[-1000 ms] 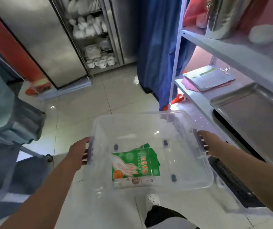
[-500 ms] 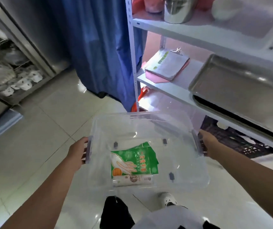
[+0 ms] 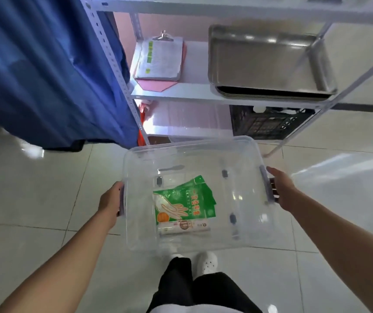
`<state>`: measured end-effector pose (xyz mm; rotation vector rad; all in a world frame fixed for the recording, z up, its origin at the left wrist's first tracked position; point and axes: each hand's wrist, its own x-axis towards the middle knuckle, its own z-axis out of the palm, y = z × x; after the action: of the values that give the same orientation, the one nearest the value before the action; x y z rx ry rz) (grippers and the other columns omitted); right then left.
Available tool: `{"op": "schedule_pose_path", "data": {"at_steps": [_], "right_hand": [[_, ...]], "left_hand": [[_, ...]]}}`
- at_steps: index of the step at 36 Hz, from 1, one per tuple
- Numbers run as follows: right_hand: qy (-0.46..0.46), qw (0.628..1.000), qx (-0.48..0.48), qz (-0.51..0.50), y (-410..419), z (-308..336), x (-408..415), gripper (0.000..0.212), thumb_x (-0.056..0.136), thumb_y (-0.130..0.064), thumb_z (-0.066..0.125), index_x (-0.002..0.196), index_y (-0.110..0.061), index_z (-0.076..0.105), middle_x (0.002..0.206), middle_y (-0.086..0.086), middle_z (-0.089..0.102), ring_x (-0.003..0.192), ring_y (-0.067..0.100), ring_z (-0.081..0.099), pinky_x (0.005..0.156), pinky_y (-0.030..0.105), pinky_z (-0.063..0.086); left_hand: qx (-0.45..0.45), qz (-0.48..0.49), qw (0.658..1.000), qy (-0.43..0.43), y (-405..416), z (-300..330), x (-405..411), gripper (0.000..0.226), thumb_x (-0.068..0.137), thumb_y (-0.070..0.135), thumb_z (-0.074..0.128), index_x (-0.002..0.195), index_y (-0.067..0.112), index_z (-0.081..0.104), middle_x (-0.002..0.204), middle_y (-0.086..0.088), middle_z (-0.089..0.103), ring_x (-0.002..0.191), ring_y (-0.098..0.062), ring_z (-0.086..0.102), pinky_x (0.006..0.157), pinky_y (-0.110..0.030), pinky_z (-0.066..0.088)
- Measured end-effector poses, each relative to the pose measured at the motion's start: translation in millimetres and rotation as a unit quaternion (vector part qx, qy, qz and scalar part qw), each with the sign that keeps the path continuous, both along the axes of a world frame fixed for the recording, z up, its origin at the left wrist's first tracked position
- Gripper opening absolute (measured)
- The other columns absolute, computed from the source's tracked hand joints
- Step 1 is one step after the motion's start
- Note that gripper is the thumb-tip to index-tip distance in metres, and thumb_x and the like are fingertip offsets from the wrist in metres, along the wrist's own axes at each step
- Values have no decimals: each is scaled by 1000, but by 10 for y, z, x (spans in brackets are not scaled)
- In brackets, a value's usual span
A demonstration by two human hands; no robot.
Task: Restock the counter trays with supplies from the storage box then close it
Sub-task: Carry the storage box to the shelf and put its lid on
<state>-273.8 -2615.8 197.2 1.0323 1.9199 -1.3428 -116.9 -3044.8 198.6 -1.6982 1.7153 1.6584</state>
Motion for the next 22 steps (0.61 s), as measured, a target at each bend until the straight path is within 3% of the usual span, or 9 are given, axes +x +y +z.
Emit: {"op": "schedule_pose_path", "data": {"at_steps": [3,7,12,18,22], "right_hand": [[-9,1000,-10,-20,86,-249,101,46,73,-50,64,89,-7,65,88,13,63,81,30,58,82,43,49],[-18,999,-16,-24,114,-670,84,37,80,-45,64,88,-9,64,84,9,63,74,27,58,81,40,47],[2,998,18,-57,-14,-1158,202,22,79,-33,67,82,-12,64,78,8,61,68,26,58,69,36,47],[-2,994,39,-99,-151,-2249,175,18,83,-28,65,75,-12,63,73,9,59,63,25,54,63,34,43],[8,991,61,-115,-329,-3190,-72,21,82,-26,67,69,-11,59,66,9,53,54,22,48,54,28,39]], "left_hand": [[-14,-20,1000,-3,31,-147,-42,25,85,38,57,79,16,66,78,-7,65,65,-25,60,57,-29,47],[-46,-50,998,-2,54,-453,-144,26,83,42,56,75,20,64,75,-7,63,62,-23,58,57,-28,46],[-16,-26,999,-15,-53,-1029,-347,30,79,52,60,79,23,69,73,-1,66,64,-20,62,52,-26,44],[-3,-29,999,-15,-236,-2227,-743,24,86,51,57,80,30,66,82,0,66,69,-18,62,59,-31,46],[-7,-59,998,-16,-367,-3219,-1099,34,85,54,57,98,24,68,84,0,65,72,-20,61,65,-31,48]]}}
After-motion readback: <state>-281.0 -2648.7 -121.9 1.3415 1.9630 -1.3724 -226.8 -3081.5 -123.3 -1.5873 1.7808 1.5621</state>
